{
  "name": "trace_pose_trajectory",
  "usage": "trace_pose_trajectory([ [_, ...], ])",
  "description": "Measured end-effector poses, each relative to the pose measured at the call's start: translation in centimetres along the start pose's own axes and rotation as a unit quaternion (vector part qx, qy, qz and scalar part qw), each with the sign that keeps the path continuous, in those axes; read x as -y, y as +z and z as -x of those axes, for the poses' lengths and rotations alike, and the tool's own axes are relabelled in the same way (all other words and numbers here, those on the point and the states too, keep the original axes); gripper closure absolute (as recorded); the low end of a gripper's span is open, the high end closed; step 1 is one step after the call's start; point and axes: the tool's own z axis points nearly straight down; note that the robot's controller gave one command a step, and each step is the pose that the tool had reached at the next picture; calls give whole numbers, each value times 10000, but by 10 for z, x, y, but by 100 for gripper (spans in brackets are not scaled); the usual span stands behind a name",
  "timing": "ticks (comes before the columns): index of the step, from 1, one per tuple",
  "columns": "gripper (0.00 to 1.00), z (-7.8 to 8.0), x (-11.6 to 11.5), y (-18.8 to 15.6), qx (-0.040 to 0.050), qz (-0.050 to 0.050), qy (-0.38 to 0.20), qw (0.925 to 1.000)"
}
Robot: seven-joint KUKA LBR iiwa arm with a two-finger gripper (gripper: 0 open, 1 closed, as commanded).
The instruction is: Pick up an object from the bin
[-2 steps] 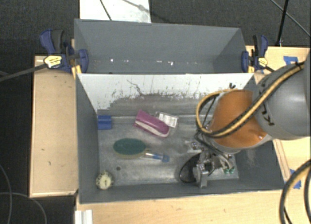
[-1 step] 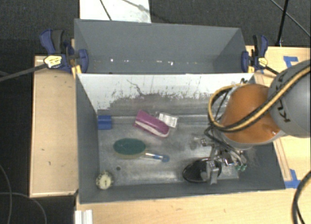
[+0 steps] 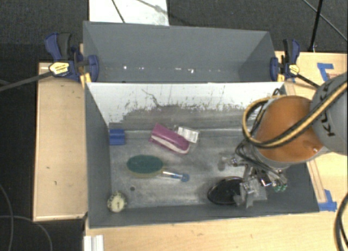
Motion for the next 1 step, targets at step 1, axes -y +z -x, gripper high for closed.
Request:
trace_pose_trajectory([
  [1,0,6,-4,28,50,-17,-476,9989],
])
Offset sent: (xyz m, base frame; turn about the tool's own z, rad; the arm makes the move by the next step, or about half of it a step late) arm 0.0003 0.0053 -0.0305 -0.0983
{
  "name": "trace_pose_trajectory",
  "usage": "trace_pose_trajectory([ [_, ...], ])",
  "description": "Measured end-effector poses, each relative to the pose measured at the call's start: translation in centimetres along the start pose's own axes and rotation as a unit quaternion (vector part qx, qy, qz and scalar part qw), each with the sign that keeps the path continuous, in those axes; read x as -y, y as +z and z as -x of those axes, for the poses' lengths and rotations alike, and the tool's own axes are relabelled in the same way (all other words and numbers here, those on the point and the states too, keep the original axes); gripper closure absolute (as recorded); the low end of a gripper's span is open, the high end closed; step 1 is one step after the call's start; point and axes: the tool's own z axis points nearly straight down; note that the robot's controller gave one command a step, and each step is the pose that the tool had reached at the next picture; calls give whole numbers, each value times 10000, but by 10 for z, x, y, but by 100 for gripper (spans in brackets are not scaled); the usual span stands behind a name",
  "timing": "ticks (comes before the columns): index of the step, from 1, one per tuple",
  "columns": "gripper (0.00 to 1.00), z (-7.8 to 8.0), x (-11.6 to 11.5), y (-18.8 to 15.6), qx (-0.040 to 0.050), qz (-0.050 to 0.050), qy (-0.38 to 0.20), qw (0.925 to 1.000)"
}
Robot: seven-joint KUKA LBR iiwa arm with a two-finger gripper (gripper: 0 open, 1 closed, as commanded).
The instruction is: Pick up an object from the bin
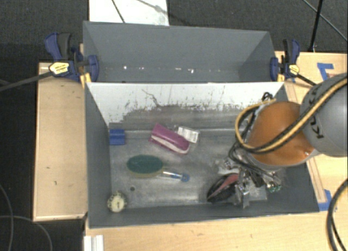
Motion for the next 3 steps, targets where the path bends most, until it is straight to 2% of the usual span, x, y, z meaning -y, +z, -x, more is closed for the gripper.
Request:
trace_pose_trajectory([
  [1,0,22,-11,2,-55,30,-945,9955],
  [2,100,21,-10,2,-58,31,-932,9956],
  [3,100,24,-10,-53,-35,20,-906,9959],
])
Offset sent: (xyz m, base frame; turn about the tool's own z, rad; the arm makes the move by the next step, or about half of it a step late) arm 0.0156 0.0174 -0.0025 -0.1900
